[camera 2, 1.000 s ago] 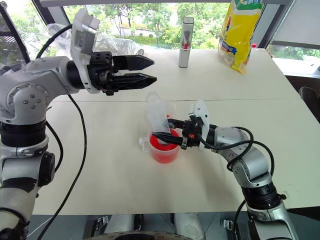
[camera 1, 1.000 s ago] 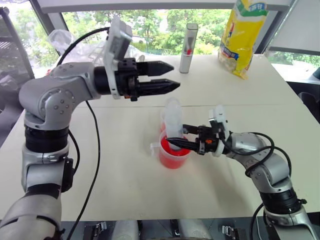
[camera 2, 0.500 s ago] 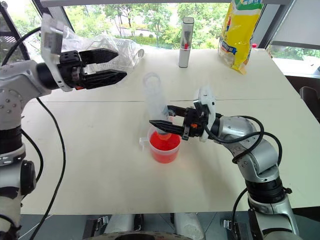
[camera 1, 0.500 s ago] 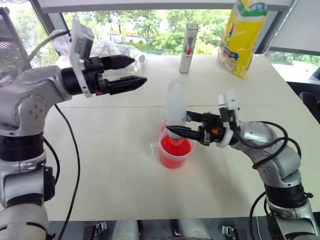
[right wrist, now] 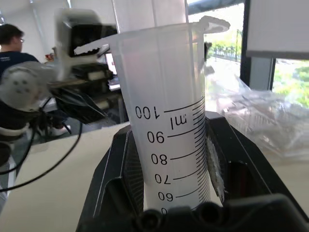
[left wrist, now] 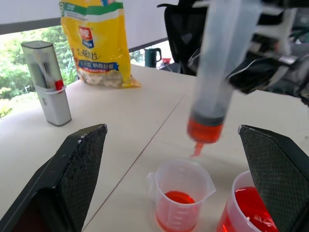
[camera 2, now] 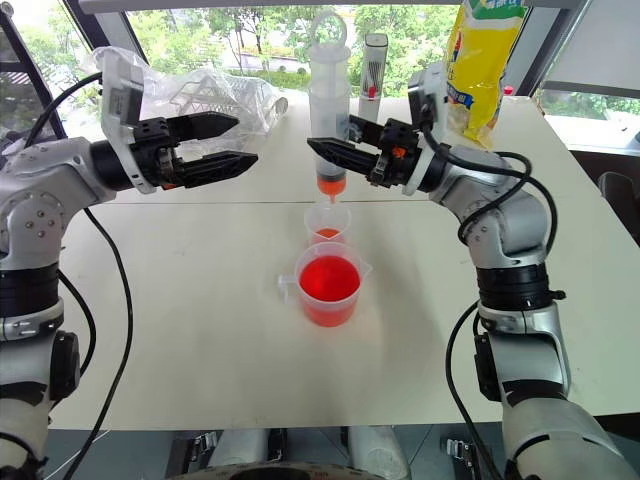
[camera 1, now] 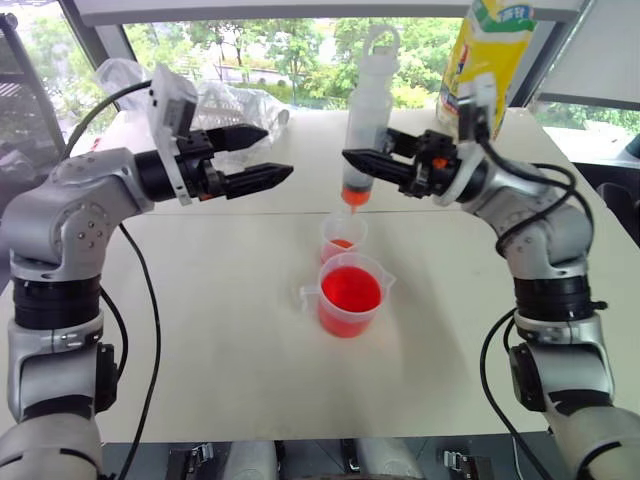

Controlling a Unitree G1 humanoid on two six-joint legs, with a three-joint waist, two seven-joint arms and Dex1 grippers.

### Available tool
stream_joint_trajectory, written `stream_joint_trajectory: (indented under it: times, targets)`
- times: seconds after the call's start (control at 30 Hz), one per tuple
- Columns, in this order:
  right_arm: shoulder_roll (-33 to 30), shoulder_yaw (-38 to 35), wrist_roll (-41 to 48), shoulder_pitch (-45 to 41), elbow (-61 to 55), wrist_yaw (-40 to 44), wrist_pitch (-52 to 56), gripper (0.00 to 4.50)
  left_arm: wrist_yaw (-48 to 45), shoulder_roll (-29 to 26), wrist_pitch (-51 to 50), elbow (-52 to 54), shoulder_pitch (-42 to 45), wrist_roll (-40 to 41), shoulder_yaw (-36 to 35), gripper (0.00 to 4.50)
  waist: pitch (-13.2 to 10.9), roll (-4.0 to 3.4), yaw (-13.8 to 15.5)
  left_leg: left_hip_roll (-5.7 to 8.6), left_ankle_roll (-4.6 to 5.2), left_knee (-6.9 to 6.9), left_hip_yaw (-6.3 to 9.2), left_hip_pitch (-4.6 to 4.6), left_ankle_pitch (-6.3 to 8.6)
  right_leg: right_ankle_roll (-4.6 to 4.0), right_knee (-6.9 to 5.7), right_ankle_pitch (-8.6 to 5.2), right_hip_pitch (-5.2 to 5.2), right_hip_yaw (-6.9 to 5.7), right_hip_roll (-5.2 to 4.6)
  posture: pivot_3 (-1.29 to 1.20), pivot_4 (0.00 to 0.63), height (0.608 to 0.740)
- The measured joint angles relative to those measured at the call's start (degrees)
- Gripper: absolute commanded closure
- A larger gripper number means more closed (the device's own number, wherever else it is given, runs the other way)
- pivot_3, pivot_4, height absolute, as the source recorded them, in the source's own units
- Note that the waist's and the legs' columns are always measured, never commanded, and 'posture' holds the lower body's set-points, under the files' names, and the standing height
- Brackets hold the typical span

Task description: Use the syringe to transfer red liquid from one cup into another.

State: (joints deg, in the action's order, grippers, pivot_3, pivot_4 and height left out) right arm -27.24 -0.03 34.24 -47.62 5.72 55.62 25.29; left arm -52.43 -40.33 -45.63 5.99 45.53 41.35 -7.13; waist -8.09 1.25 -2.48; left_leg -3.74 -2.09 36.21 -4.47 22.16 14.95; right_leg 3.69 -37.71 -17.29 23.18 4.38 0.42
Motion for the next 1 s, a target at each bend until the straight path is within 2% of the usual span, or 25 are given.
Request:
stream_joint_trajectory:
  times: [0.13,0.23,0.4,0.53,0.73,0.83,1.0]
  targets:
    - [3.7,2.1,-5.0,-0.8,11.3,2.5,-6.6,3.12,0.2,1.8,0.1,-0.5,2.5,-0.7,1.2,0.03,0.0,-0.01,0.0,0.0,-0.01,0.02,0.0,0.02,0.0,0.0,-0.02,0.0,0.01,0.0,-0.01,0.0,0.15,0.74]
    - [4.7,2.5,-7.1,-0.8,15.1,3.5,-9.5,3.12,0.4,3.0,0.3,-1.6,5.0,-0.9,1.3,0.03,0.0,-0.02,0.0,0.0,-0.01,0.02,0.01,0.05,-0.01,0.0,-0.04,0.0,0.03,-0.01,-0.03,0.0,0.15,0.74]
    - [5.4,2.4,-8.3,-0.7,15.4,4.4,-11.1,3.12,1.1,6.9,4.1,-5.5,10.3,-3.9,3.2,0.03,0.0,-0.02,0.0,0.0,-0.02,0.05,-0.01,0.02,-0.01,0.01,-0.13,0.01,0.02,-0.01,-0.04,0.0,0.15,0.74]
    - [5.5,2.0,-8.5,-0.5,15.3,4.5,-11.2,3.12,2.0,12.4,7.9,-12.6,15.1,-7.2,5.5,0.03,0.0,-0.02,0.0,0.02,-0.02,0.08,-0.01,0.01,-0.01,0.01,-0.17,0.01,0.03,-0.02,-0.02,0.0,0.15,0.74]
    - [5.7,1.9,-8.9,0.7,14.5,4.4,-11.1,3.12,0.6,16.1,10.9,-18.3,17.7,-9.6,7.3,0.03,0.0,-0.04,-0.2,0.01,-0.03,0.03,-0.05,-0.03,-0.02,0.01,-0.23,0.0,0.1,0.04,0.02,0.0,0.15,0.74]
    - [5.7,1.9,-9.2,0.7,13.9,4.4,-11.0,3.12,-0.3,17.3,11.2,-20.1,17.8,-10.0,7.9,0.8,0.0,-0.04,-0.1,0.0,-0.04,0.05,-0.05,-0.02,-0.02,0.01,-0.25,0.0,0.11,0.04,0.02,0.0,0.15,0.74]
    - [5.6,1.7,-9.6,0.9,13.6,3.6,-10.4,3.12,-1.4,18.6,11.3,-21.1,18.2,-10.4,8.2,3.18,0.0,-0.04,0.0,0.01,-0.04,0.06,-0.03,0.01,-0.02,0.01,-0.25,0.0,0.1,0.03,0.01,0.0,0.15,0.74]
